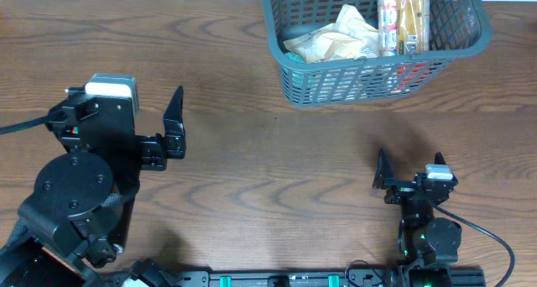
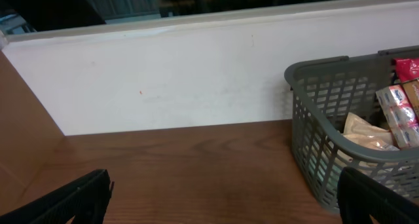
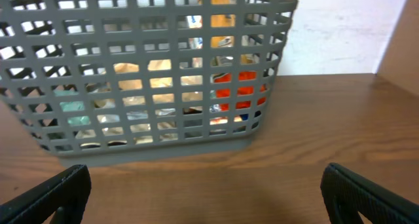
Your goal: Pack container
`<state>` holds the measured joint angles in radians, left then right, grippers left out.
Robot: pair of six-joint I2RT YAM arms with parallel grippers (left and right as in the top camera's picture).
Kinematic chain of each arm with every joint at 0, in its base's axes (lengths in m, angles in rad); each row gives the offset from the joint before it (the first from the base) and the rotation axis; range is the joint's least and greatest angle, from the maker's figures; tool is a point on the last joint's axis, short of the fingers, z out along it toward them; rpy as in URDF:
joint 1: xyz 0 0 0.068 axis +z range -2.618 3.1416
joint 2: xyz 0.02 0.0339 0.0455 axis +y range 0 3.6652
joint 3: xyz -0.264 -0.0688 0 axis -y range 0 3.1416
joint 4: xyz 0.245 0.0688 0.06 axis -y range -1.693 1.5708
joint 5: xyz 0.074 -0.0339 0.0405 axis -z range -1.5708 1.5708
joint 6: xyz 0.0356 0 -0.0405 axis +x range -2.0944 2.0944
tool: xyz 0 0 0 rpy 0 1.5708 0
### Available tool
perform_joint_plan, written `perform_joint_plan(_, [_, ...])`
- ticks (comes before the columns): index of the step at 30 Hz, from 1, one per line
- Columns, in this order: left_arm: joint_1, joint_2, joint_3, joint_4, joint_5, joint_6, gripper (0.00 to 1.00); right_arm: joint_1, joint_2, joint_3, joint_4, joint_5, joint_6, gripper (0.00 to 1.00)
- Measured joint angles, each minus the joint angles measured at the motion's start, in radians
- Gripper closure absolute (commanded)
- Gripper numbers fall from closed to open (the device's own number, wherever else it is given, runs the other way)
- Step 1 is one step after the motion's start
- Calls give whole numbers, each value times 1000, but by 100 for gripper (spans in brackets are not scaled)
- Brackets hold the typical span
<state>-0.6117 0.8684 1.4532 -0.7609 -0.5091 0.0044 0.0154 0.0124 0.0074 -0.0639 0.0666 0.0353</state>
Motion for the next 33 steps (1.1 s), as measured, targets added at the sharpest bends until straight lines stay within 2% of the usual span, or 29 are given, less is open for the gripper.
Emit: perform_joint_plan(33, [0,0,0,0,0,0,2,0,0,0,-3,-38,-40,1])
